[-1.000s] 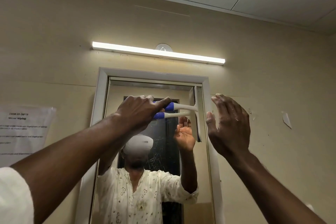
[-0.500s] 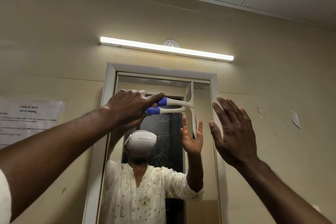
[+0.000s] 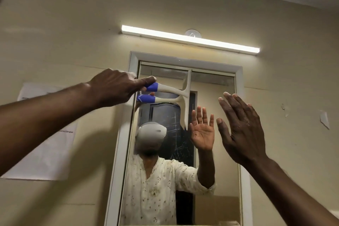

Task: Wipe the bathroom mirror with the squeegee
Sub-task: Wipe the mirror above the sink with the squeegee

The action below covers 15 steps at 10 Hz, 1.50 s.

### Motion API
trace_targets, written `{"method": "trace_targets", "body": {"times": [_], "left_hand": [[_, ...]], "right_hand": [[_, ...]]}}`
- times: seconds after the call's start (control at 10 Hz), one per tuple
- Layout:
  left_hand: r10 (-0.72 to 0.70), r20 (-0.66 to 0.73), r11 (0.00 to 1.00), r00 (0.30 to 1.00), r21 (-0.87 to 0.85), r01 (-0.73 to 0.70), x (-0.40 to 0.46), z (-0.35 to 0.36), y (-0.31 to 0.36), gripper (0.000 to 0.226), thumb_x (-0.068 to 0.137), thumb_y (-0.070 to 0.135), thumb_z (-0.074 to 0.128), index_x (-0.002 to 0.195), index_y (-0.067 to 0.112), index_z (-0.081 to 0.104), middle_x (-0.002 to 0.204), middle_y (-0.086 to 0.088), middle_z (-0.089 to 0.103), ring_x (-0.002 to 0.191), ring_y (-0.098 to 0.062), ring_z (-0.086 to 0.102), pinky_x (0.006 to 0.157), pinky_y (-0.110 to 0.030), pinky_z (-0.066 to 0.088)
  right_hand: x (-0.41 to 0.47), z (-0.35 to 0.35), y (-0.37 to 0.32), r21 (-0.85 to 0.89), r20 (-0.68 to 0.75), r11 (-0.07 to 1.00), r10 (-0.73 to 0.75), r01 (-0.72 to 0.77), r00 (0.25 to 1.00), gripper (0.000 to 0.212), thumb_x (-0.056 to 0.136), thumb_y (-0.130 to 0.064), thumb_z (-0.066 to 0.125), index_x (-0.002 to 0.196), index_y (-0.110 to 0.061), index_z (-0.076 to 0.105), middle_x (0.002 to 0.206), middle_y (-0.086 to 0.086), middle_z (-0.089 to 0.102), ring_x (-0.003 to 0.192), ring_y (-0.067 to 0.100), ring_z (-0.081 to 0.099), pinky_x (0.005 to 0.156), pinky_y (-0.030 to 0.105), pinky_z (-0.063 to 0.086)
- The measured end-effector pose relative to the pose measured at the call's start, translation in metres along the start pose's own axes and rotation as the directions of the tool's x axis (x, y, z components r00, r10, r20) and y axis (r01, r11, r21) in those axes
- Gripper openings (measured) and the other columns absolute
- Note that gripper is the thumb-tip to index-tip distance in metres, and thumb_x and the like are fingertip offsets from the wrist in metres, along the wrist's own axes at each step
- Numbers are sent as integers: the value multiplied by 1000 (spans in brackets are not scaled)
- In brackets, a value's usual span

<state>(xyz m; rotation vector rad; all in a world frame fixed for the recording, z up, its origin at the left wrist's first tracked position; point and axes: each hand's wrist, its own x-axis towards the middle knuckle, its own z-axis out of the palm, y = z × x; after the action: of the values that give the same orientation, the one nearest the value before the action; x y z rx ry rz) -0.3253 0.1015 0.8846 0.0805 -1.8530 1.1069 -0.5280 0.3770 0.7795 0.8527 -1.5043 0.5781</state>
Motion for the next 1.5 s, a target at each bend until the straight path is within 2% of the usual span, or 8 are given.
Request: {"method": "trace_targets", "body": {"times": [0.6, 0.7, 0.8, 0.9, 1.0, 1.1, 1.2, 1.5], "left_hand": [[-105, 1, 994, 994, 21, 105, -80, -12, -73, 57, 90, 38, 17, 146, 37, 25, 85, -10, 59, 55, -27, 48, 44, -29, 33], [-101, 162, 994, 982, 47, 95, -100, -13, -82, 57, 92, 28, 33, 146, 42, 17, 86, -9, 59, 58, -28, 51, 45, -34, 41], [-95, 530, 903, 843, 402, -150, -47, -11, -36, 67, 91, 30, 44, 149, 31, 12, 113, -15, 59, 70, -23, 49, 83, -51, 50], [-342, 847, 115, 406, 467, -877, 64, 56, 144, 37, 101, 31, 27, 118, 3, 45, 125, -17, 49, 99, -29, 46, 117, -50, 9], [39, 706, 883, 708, 307, -355, -34, 1, -27, 43, 98, 12, 30, 138, -2, 31, 120, 31, 43, 75, -1, 34, 87, -48, 46], [-216, 213, 958, 953, 235, 165, -107, -29, -102, 54, 91, 26, 22, 144, 37, 22, 95, 1, 57, 64, -19, 51, 48, -28, 30], [-151, 142, 989, 978, 21, 150, -94, -39, -91, 58, 88, 33, 12, 144, 36, 24, 92, -7, 54, 66, -24, 48, 51, -29, 30], [-77, -89, 995, 993, -63, 71, -105, -46, -103, 60, 94, 55, 12, 135, 22, 41, 92, -8, 61, 62, -22, 50, 50, -30, 38]], "right_hand": [[6, 8, -46, 31, -25, 994, -100, 100, 995, 56, 91, -35, 42, 142, -15, 41, 152, 8, 33, 142, 26, 26, 114, 56, 24], [7, 7, -51, 34, -16, 994, -103, 104, 995, 57, 92, -41, 34, 143, -16, 40, 153, 7, 32, 143, 25, 25, 115, 55, 23], [7, 6, -53, 17, -9, 992, -123, 123, 992, 57, 93, -41, 32, 144, -17, 38, 154, 6, 31, 144, 22, 23, 116, 52, 22], [8, 5, -58, 9, 4, 992, -128, 128, 992, 58, 93, -43, 30, 144, -17, 38, 154, 6, 31, 144, 22, 22, 116, 51, 21], [12, 4, -70, 19, -4, 988, -156, 156, 988, 59, 93, -42, 30, 144, -16, 38, 153, 8, 32, 144, 24, 24, 115, 53, 23], [19, 3, -84, 38, -27, 980, -196, 197, 980, 59, 93, -42, 31, 146, -17, 34, 154, 7, 30, 144, 23, 22, 115, 52, 23], [25, 2, -99, 56, -34, 970, -236, 238, 971, 60, 93, -43, 28, 147, -17, 32, 155, 7, 29, 144, 22, 22, 114, 53, 24], [24, -10, -97, 96, -80, 974, -199, 207, 977, 60, 93, -44, 29, 144, -14, 37, 152, 8, 33, 142, 24, 26, 114, 51, 25]]}}
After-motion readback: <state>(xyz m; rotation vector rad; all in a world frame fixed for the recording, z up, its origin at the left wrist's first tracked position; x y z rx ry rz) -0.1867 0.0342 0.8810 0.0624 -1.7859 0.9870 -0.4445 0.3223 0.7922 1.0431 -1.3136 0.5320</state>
